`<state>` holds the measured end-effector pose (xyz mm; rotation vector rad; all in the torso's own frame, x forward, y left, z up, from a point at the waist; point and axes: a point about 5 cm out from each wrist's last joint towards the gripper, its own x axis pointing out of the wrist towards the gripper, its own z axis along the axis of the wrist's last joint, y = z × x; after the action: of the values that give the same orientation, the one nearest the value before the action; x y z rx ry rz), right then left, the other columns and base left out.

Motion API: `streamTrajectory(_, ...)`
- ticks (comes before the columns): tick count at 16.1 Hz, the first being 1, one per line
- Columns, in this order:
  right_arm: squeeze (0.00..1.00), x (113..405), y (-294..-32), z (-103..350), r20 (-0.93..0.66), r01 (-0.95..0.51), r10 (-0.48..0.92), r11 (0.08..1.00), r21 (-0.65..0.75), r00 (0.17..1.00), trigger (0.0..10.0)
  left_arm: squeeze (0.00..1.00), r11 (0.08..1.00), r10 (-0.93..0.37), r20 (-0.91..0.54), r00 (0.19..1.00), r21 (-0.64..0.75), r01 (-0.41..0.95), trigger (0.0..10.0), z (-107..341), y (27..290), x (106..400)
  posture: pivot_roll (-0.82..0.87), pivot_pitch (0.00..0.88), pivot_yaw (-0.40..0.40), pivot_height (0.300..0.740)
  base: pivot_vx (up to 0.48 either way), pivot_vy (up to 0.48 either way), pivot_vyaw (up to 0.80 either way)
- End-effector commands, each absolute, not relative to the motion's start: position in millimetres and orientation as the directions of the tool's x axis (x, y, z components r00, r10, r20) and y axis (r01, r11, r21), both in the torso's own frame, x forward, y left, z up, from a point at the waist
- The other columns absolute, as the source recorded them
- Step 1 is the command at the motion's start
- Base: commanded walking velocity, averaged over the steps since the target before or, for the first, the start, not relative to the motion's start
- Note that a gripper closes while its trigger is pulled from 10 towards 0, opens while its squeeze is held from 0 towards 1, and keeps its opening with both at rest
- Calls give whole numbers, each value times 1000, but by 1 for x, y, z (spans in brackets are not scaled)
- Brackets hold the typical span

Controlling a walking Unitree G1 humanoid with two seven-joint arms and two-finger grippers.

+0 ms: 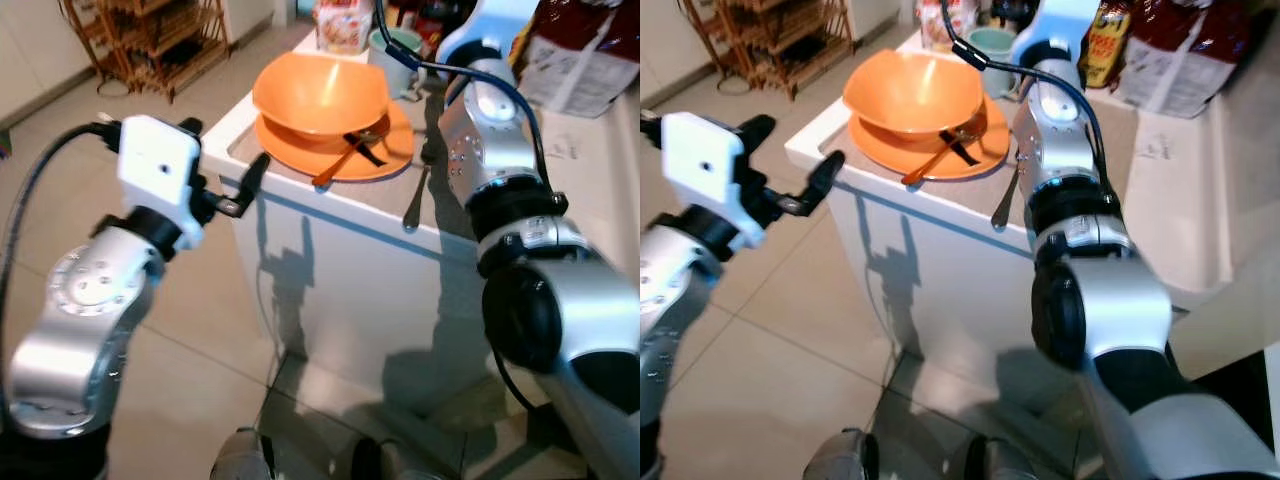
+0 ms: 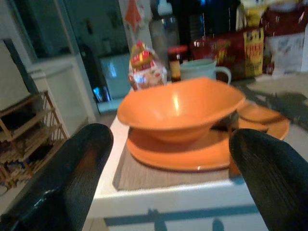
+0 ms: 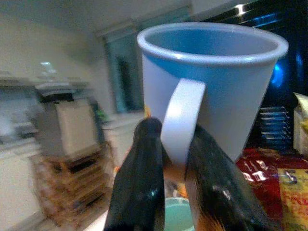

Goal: Setting the table

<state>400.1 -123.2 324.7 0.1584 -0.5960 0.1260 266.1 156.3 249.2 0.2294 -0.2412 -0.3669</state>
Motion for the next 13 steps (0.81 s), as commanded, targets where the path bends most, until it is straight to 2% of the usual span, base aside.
streamTrajectory(1,0,380,-115,329,610,-304,202,950,67,766,0,0,909,-372,205,906,278,310,10000,248,152,268,99,7,-14,740,0,0,0)
streamTrajectory(2,0,356,-110,318,602,-431,328,902,31,728,0,0,912,-365,200,909,271,307,10000,245,152,267,87,1,-20,740,0,0,0)
streamTrajectory(3,0,344,-110,310,585,-494,392,869,18,711,314,0,913,-358,198,913,282,297,10000,244,153,266,87,0,-29,740,0,0,0)
streamTrajectory(5,0,300,-123,277,510,-618,503,782,75,698,0,0,920,-328,192,925,288,266,10000,238,166,259,86,0,-39,740,0,0,0)
streamTrajectory(8,0,265,-124,251,415,-680,597,729,77,687,0,0,907,-349,158,924,305,291,10000,228,169,248,89,1,-43,740,0,0,0)
streamTrajectory(9,0,245,-122,231,303,-733,691,679,37,656,0,0,892,-381,137,914,315,324,10000,221,170,241,87,0,-43,740,0,0,0)
streamTrajectory(10,0,240,-122,222,246,-748,722,664,16,646,0,0,888,-379,127,917,327,322,10000,218,171,240,85,0,-43,740,0,0,0)
streamTrajectory(11,0,229,-127,203,97,-765,768,639,-78,633,0,0,889,-368,116,923,335,312,10000,212,173,238,79,0,-40,740,0,0,0)
streamTrajectory(12,0,226,-129,199,60,-766,771,637,-89,634,0,0,892,-358,118,926,337,301,10000,211,174,238,79,0,-40,740,0,0,0)
streamTrajectory(13,0,228,-134,198,65,-709,723,688,-153,688,10000,0,886,-364,116,924,348,305,10000,209,172,238,73,0,-43,740,0,-480,0)
